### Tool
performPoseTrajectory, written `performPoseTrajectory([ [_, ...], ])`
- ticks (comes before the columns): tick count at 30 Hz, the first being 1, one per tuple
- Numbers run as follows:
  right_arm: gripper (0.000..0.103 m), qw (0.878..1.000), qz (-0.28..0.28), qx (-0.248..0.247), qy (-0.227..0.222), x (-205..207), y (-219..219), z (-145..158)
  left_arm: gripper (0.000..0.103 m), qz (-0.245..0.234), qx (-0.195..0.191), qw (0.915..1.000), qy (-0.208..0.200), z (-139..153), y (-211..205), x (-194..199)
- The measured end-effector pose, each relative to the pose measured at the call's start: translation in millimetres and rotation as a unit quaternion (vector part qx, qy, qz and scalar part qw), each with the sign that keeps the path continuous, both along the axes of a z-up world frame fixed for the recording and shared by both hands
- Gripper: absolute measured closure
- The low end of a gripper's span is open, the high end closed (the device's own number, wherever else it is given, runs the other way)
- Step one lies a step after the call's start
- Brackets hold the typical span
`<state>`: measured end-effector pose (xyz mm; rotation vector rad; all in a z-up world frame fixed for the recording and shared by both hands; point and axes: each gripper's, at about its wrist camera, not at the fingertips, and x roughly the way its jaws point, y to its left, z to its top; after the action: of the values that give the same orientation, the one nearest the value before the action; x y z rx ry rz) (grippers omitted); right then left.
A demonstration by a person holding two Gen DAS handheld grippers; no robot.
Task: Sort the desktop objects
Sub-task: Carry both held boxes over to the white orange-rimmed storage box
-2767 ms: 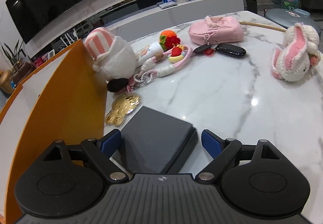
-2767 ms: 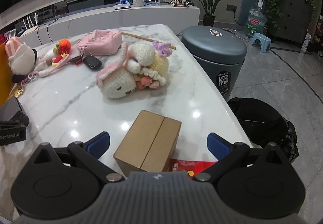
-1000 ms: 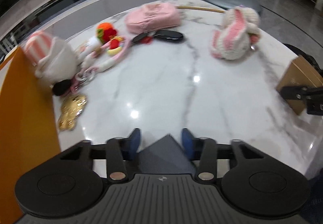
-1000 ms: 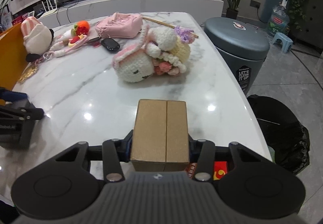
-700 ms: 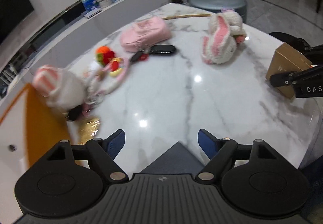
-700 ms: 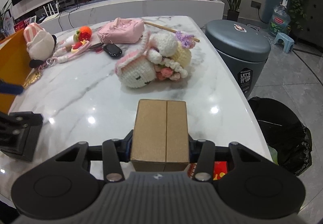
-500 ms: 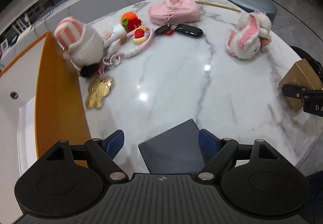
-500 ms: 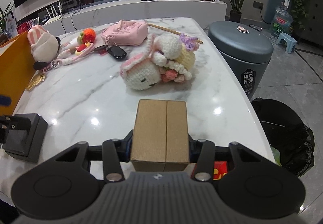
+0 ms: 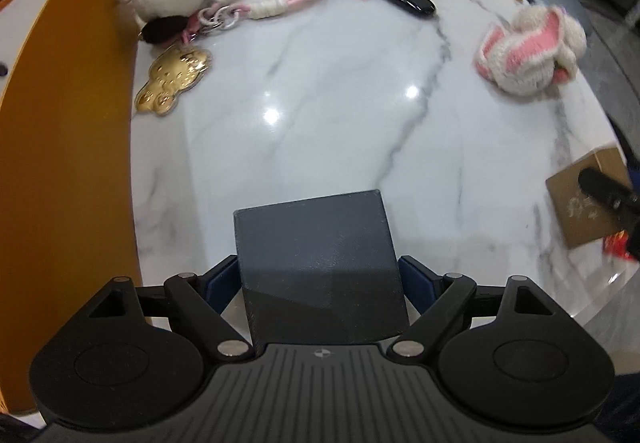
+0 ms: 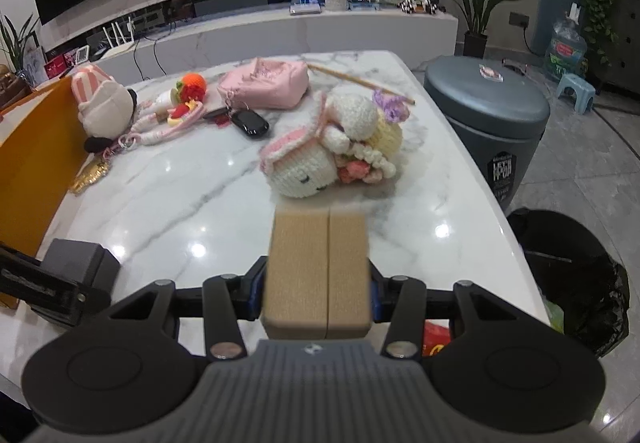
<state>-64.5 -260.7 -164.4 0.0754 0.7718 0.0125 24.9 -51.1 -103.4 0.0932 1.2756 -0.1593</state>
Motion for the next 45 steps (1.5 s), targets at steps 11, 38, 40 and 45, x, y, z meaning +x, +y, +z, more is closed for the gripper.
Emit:
performPoseTrajectory([
  [11,0.055,0.999,0.015,-0.031,0.041,1.0,4.9,-13.4,0.010,-0.026,0.008,0.9995,-0.019,0.5,0.4,-3.4],
  [38,0.055,0.997,0.074,-0.026,-0.030,5.8,54.9,49.6,0.011,-0.042,-0.103,0.9835,-0.143,141.1,60.5,-34.0],
  [40,0.055,0.994,0.093,-0.029,-0.047,7.4,70.1,61.8,0.011,-0.030,-0.096,0.9827,-0.155,154.0,77.5,-32.6],
  [45,0.055,0.986,0.140,-0.025,-0.089,16.4,105.5,92.6,0.011,0.006,-0.081,0.9823,-0.169,174.1,129.8,-26.4],
])
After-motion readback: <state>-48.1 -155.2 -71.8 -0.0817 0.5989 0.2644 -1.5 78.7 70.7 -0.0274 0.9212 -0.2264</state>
